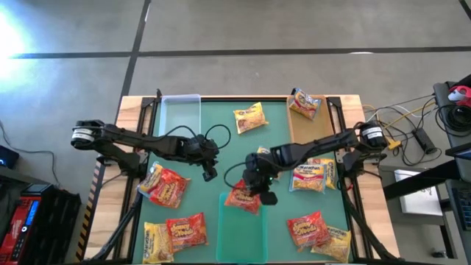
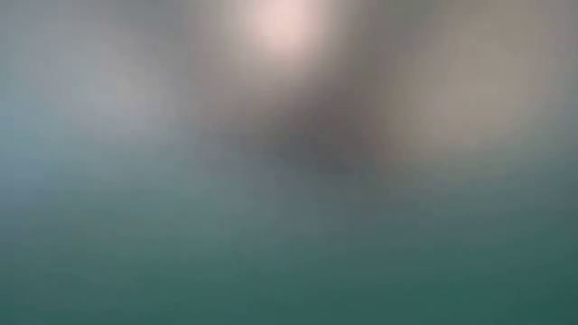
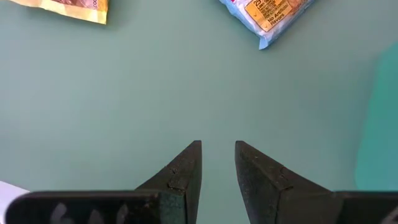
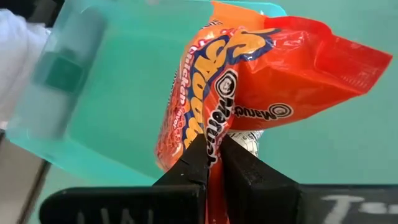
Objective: Sort Maruchan noodles
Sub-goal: Put the red noodle pack into the green bin
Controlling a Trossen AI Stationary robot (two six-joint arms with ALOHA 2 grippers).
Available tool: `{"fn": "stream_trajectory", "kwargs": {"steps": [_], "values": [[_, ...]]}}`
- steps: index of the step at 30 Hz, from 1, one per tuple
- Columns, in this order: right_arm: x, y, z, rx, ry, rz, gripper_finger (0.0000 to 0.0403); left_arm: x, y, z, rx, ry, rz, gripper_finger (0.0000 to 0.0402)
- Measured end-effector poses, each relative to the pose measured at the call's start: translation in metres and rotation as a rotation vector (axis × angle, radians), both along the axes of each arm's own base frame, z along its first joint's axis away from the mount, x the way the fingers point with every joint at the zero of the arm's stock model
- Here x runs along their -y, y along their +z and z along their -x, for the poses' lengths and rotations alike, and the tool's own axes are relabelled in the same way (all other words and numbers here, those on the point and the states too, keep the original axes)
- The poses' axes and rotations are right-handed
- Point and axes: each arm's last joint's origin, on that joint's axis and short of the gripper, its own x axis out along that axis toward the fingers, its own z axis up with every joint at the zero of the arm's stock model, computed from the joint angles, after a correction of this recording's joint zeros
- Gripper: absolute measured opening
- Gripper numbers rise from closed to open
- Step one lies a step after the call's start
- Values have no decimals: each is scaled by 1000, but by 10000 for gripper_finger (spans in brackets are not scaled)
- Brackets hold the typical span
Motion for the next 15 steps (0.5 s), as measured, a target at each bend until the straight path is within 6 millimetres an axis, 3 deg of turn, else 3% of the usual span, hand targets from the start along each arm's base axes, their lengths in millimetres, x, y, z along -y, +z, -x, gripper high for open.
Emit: {"fn": "stream_trajectory", "kwargs": {"steps": [9,15], "values": [[-4,0,1,4,16,11,16,0,0,0,0,0,0,80],[-3,-1,0,25,7,72,71,0,0,0,-1,-1,-1,80]]}}
